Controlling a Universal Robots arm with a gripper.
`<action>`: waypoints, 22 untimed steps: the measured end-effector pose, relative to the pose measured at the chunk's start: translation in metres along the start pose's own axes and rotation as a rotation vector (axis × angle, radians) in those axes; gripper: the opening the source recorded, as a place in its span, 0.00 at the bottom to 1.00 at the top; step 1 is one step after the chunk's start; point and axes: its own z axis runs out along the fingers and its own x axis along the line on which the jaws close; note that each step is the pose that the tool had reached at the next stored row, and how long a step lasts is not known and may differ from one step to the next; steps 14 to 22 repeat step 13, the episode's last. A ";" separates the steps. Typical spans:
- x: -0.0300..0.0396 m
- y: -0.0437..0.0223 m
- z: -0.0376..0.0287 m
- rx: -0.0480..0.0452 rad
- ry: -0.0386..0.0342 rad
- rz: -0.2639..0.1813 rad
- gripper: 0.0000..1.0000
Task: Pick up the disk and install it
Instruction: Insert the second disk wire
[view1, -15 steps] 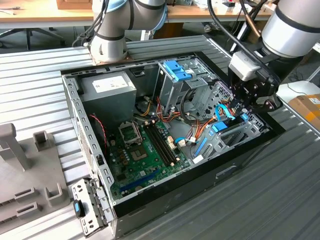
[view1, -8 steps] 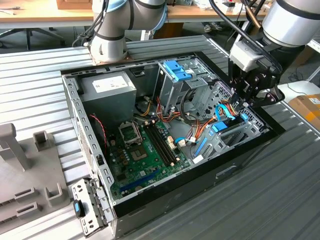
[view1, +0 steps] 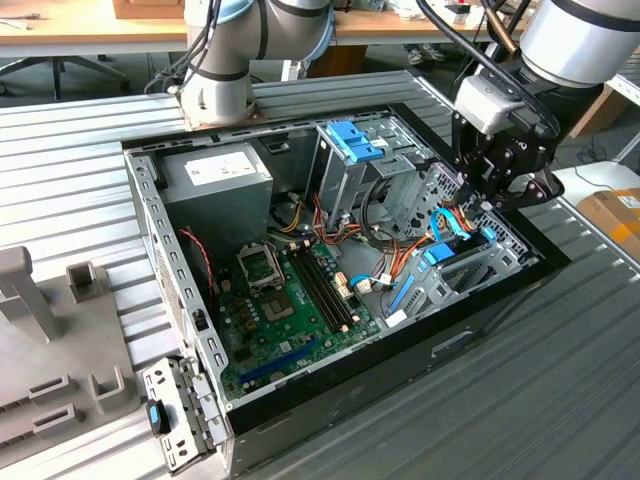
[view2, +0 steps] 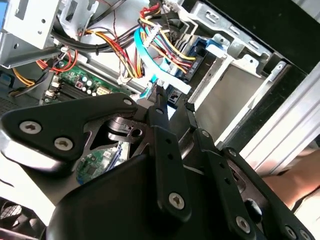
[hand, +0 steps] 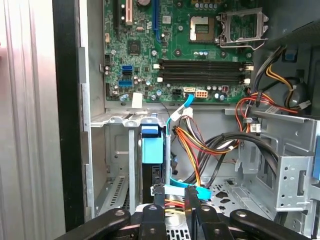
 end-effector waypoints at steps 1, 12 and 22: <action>-0.0064 -0.0003 0.0001 -0.0127 0.0012 0.000 0.30; -0.0221 -0.0009 0.0002 -0.0498 0.0008 0.000 0.30; -0.0221 -0.0008 0.0002 -0.0499 0.0008 0.000 0.30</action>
